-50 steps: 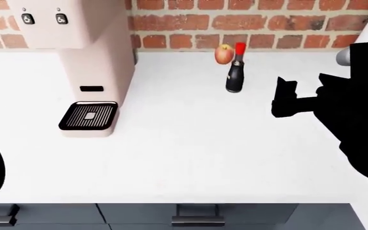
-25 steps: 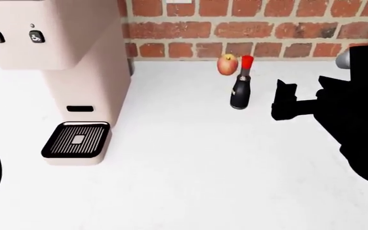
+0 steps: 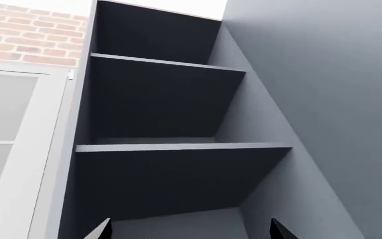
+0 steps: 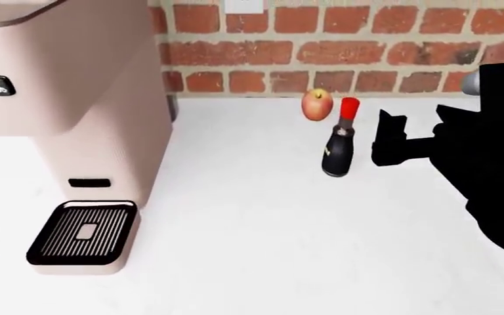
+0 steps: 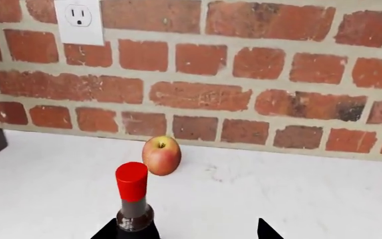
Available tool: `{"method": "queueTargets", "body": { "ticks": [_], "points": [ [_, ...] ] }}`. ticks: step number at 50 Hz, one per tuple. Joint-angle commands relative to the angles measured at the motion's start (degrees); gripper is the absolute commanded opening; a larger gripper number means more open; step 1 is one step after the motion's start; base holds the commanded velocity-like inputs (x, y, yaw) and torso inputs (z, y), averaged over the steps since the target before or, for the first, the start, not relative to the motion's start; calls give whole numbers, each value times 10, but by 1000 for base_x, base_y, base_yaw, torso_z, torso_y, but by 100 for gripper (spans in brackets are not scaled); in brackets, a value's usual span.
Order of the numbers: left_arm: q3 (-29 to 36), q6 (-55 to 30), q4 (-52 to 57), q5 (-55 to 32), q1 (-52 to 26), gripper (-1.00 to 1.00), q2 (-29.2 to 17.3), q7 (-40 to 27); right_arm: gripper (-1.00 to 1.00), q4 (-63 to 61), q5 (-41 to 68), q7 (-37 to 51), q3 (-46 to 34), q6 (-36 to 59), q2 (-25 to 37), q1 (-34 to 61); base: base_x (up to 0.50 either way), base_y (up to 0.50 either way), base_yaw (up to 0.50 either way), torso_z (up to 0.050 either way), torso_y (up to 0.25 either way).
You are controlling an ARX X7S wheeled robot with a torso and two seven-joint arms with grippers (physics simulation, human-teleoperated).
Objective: Pick the condiment bottle from the counter and place it in the cabinet.
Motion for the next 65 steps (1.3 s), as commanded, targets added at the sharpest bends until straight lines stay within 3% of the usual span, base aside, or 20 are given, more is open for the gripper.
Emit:
{"method": "queueTargets", "body": {
  "ticks": [1, 29, 36, 42, 47, 65],
  "points": [
    [3, 3, -2, -3, -3, 100, -5, -1, 100, 1, 3, 3, -4, 0, 1, 3, 242, 0, 0, 14, 16],
    [1, 4, 1, -23, -6, 100, -12, -16, 100, 6, 16, 13, -9, 6, 4, 17, 140, 9, 0, 15, 15],
    [3, 3, 2, -29, -6, 100, -11, -21, 100, 88, 216, 128, 62, 135, -45, 43, 0, 0, 0, 15, 15],
    [11, 9, 1, -21, 1, 100, -6, -22, 100, 190, 370, 217, -5, 158, -11, 116, 0, 0, 0, 14, 15],
    [18, 18, -5, -7, 9, 100, -3, -15, 100, 226, 338, 182, -39, 136, -2, 147, 0, 0, 0, 14, 16],
    [35, 28, -14, 7, 20, 100, -4, -8, 100, 179, 261, 145, -14, 34, -8, 29, 0, 0, 0, 14, 16]
  ]
}}
